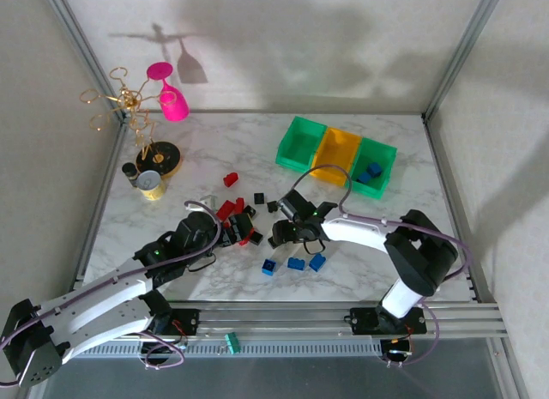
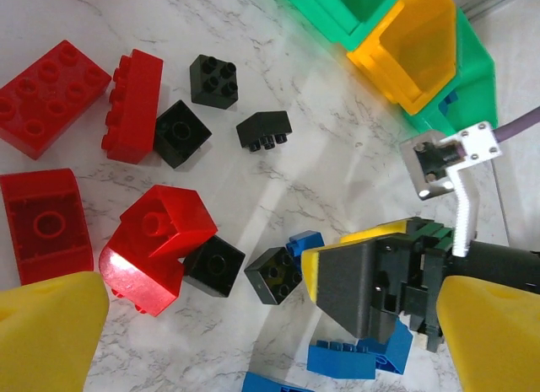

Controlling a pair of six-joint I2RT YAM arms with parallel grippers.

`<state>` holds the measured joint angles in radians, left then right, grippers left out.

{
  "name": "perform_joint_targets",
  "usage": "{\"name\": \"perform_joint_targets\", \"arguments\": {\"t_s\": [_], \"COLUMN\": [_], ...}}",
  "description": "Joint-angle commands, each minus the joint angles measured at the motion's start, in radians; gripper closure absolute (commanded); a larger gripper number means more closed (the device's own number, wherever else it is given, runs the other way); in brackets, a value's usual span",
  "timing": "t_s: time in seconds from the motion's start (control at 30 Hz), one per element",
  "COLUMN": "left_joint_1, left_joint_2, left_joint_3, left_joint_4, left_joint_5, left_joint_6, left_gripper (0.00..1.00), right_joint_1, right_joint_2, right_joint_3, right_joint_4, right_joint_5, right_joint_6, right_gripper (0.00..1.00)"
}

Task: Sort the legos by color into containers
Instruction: Pick up the lego from the center of the table.

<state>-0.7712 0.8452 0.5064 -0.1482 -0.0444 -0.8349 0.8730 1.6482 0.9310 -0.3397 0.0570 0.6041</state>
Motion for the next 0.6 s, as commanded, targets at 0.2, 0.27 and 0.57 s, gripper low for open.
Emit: {"name": "perform_joint_targets", "arguments": {"t_s": [0.2, 0.27, 0.57], "left_joint_1": [-0.007, -0.007, -0.007], "left_joint_2": [0.034, 0.038, 0.064], "left_joint_3": [0.000, 0.001, 0.008], "left_joint_4": [0.033, 0.034, 0.042], "left_joint_5": [-0.012, -0.012, -0.010], "left_joint_6": [0.006, 0.011, 0.019], "left_gripper": [0.00, 0.01, 0.00], "right_joint_1": [0.009, 0.008, 0.009], "right_joint_2": [0.071, 0.077, 0.047], "right_joint_3": [0.056, 0.057, 0.009], "right_joint_4": [0.052, 0.045, 0.020], "right_joint_5": [0.031, 0.040, 0.062], "right_joint_6": [0.042, 0.042, 0.042], "right_gripper": [0.45, 0.48, 0.58]}}
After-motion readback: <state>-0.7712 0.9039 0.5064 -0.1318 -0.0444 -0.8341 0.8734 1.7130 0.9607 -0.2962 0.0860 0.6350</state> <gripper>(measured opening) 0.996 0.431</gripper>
